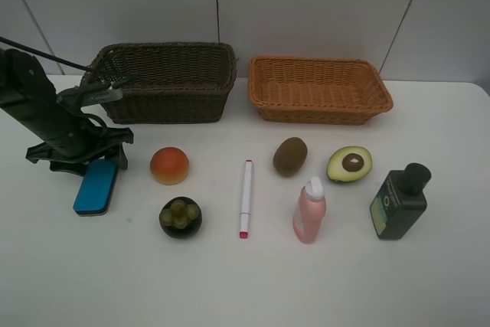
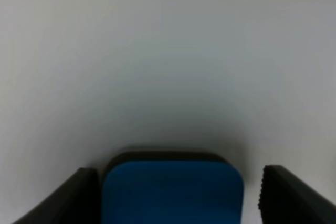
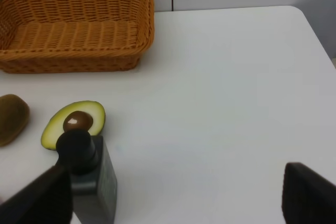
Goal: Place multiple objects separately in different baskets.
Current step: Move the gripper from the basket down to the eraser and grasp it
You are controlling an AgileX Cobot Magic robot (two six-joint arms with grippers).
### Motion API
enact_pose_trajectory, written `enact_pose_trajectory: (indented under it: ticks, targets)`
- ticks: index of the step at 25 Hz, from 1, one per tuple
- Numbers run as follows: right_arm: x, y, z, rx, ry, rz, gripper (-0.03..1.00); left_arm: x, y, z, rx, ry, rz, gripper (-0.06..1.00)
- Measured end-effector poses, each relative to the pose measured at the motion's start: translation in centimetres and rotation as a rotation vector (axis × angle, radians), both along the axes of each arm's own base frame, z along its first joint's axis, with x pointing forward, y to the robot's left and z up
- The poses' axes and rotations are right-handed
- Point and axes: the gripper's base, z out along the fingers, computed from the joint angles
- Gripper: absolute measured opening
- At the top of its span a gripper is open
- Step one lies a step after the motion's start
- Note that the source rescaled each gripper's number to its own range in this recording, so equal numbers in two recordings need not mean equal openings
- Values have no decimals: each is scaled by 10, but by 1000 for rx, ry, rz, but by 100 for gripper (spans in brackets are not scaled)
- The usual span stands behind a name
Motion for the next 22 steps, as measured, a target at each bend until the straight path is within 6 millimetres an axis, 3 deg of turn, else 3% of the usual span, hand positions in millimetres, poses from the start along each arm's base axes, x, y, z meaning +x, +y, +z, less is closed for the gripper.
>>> enact_pose_trajectory:
  ticks: [2, 4, 13, 17, 19, 22]
  targets:
    - [0, 0, 0, 0, 0, 0, 100, 2, 0, 0, -5, 1, 8, 61]
    - [0, 0, 0, 0, 0, 0, 100, 2, -1, 0, -9, 7, 11, 55]
    - [0, 0, 0, 0, 0, 0, 100, 2, -1, 0, -13, 12, 15, 55]
    - [0, 0, 0, 0, 0, 0, 100, 1, -3, 9, -28, 33, 7, 55]
    - [0, 0, 0, 0, 0, 0, 100, 2, -5, 21, -43, 49, -6, 55]
    - [0, 0, 0, 0, 0, 0, 100, 27, -8, 71, -67, -115, -15, 55]
